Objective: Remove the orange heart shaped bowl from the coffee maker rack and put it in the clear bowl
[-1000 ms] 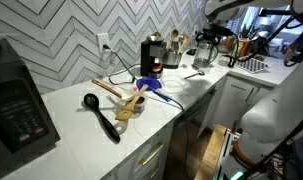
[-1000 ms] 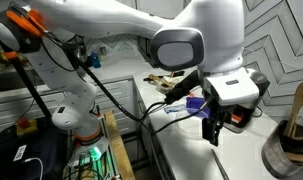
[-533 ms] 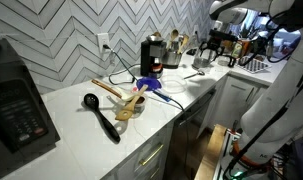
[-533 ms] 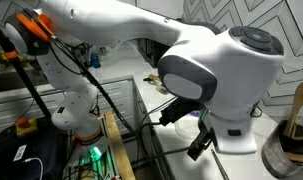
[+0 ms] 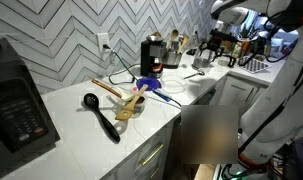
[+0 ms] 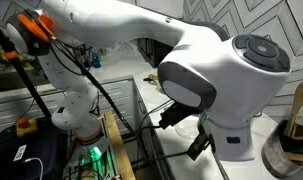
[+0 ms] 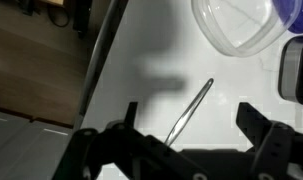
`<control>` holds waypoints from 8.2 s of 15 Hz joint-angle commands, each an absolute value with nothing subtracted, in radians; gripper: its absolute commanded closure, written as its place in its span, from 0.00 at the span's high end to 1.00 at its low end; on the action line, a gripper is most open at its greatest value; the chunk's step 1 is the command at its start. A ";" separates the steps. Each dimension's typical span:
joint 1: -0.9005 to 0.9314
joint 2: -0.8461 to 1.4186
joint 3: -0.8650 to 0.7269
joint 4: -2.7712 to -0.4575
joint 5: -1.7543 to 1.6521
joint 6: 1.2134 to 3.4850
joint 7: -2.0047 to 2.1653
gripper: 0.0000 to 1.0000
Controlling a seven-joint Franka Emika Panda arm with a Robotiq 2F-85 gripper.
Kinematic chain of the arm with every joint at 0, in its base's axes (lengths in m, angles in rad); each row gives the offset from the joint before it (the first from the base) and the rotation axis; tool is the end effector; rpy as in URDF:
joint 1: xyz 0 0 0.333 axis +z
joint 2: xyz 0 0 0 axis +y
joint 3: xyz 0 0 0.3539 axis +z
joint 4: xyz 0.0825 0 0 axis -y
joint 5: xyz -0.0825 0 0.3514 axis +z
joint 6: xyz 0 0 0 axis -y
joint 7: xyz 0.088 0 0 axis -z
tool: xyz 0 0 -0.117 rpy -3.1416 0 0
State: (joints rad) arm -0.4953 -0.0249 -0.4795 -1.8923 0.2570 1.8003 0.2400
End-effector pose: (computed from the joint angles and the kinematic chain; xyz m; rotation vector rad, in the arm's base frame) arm 0.3070 -0.4144 0.5442 -2.3036 1.7185 -0.0404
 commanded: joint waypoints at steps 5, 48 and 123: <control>-0.485 0.110 -0.458 -1.984 0.576 1.995 -0.029 1.00; -0.526 0.484 -0.293 -1.733 1.303 1.848 -0.690 0.80; -0.509 0.178 -0.410 -2.009 0.795 1.626 -0.678 0.06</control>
